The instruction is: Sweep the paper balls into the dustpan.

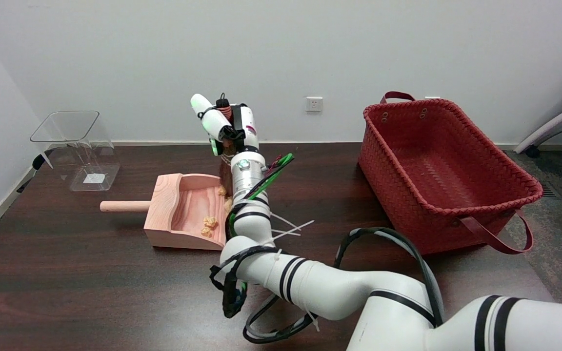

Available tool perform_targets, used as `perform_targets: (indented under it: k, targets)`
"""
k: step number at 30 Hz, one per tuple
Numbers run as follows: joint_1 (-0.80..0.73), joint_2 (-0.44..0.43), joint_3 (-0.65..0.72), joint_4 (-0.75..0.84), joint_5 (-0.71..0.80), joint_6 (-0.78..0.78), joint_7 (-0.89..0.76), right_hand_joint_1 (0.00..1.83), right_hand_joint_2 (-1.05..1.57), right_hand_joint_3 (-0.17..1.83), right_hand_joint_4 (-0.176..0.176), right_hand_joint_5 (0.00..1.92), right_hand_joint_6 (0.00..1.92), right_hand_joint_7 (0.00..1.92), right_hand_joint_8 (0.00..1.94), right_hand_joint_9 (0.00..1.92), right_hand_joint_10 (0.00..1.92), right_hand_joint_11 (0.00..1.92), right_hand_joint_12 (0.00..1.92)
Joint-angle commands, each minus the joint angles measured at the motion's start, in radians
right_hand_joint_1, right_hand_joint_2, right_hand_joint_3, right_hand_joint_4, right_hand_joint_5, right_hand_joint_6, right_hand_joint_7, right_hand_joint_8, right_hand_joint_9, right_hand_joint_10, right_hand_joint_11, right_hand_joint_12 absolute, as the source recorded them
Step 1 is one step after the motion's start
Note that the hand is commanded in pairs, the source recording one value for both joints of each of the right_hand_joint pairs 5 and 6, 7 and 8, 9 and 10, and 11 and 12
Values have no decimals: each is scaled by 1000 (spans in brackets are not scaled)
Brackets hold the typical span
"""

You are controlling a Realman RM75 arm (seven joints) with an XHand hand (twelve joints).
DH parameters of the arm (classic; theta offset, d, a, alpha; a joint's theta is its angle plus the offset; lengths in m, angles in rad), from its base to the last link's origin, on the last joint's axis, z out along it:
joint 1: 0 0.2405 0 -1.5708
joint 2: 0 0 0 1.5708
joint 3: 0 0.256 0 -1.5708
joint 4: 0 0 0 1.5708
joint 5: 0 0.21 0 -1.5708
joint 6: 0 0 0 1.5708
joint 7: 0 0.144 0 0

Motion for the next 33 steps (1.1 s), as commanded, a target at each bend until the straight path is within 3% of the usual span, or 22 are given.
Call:
perform_targets:
  k: [1,10,22,33]
  targets:
    - [-15,-61,-5,40,168,-39,331,538,1571,-175,0,1920,1920,1920,1920,1920,1920,1920,1920]
    - [-23,-81,-5,48,206,-65,477,525,1571,-175,0,1920,1920,1920,1920,1920,1920,1920,1920]
    - [-24,-82,-25,84,194,-9,478,518,1571,-175,0,1920,1920,1920,1920,1920,1920,1920,1920]
    - [-93,-4,-51,287,122,86,123,552,1571,-175,0,1920,1920,1920,1920,1920,1920,1920,1920]
